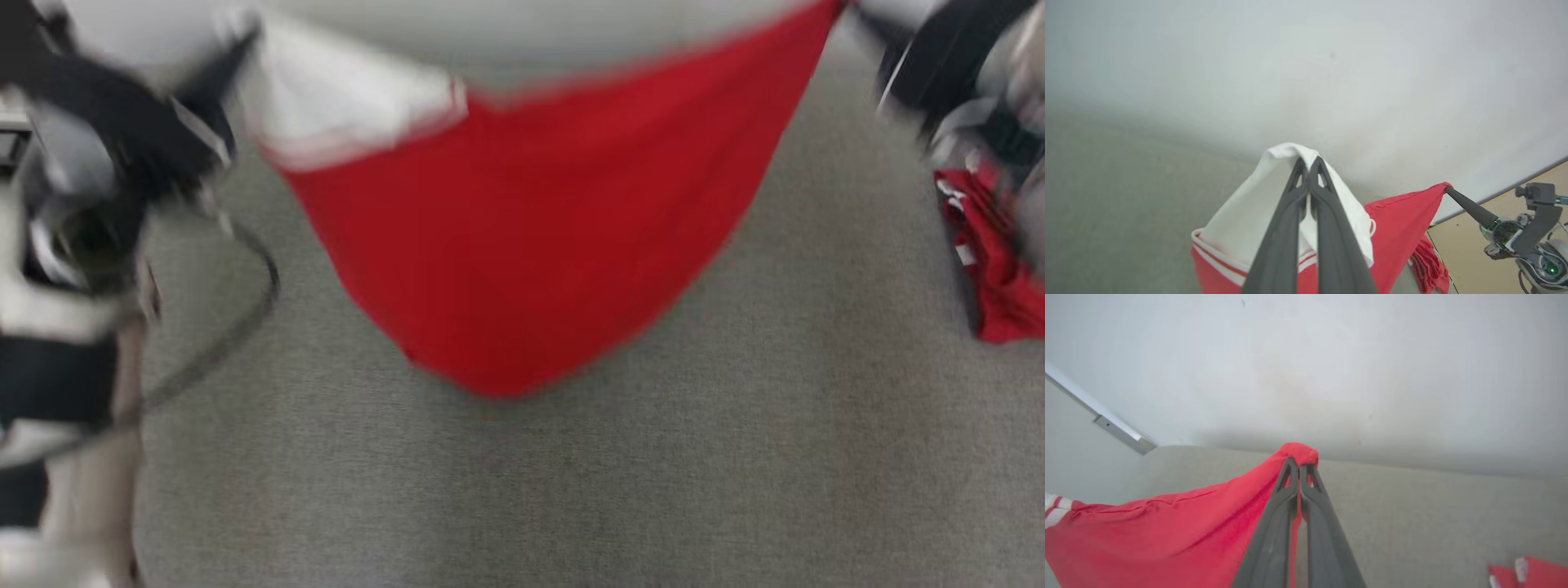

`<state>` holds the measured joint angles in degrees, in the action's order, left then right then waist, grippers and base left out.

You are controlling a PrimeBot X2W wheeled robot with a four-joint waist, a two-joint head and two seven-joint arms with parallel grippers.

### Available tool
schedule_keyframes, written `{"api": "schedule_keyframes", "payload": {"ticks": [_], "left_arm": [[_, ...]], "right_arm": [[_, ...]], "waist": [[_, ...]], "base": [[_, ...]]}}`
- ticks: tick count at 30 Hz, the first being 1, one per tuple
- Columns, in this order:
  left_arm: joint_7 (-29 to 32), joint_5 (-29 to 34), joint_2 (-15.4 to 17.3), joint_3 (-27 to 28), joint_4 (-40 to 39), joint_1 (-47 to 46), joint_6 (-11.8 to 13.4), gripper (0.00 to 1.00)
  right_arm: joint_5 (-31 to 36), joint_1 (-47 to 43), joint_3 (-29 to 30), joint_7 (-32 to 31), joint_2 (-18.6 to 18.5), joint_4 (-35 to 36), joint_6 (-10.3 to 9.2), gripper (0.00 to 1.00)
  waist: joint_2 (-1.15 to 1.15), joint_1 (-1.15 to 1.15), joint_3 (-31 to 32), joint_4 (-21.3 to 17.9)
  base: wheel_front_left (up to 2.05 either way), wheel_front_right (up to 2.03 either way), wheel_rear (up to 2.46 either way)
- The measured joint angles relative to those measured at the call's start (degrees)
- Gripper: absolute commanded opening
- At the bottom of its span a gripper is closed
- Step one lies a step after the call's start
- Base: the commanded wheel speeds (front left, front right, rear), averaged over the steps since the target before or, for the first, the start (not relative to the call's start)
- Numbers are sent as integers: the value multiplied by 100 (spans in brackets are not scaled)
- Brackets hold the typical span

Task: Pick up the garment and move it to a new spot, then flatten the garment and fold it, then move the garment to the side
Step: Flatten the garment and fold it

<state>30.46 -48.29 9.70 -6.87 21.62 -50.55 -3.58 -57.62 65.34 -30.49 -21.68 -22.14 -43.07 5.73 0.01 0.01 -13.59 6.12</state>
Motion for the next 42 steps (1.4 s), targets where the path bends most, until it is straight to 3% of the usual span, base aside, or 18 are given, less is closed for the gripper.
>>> {"api": "schedule_keyframes", "payload": {"ticks": [5,8,11,15,23,31,42], "left_arm": [[-650,399,-155,448,135,-2079,419,0],[-1172,508,-177,568,-175,-3014,381,0],[-1494,550,-265,431,-404,-3205,76,0],[-1649,470,-398,265,-579,-2046,-196,0],[-1851,538,-196,-23,-391,814,-230,0],[-2152,884,23,-271,-571,2074,-258,0],[-2553,789,-196,-248,-856,3696,-267,0]], "right_arm": [[326,2044,642,805,-99,-109,-393,0],[506,2490,842,1530,-147,274,-364,0],[552,2338,860,2025,-252,593,-112,0],[590,1216,617,2450,-294,773,87,0],[526,-1404,187,2984,-389,1009,133,0],[557,-2617,-428,3036,-555,1101,135,0],[421,-3433,-916,3105,-720,1188,136,0]], "waist": [[0,0,-379,-184],[0,0,-622,-286],[-2,-2,-865,-374],[0,1,-1100,-477],[0,-1,-919,-604],[-1,-2,-496,-641],[-1,-3,356,-608]], "base": [[0,0,0],[0,0,0],[0,0,0],[0,0,0],[0,0,0],[0,0,0],[0,0,0]]}}
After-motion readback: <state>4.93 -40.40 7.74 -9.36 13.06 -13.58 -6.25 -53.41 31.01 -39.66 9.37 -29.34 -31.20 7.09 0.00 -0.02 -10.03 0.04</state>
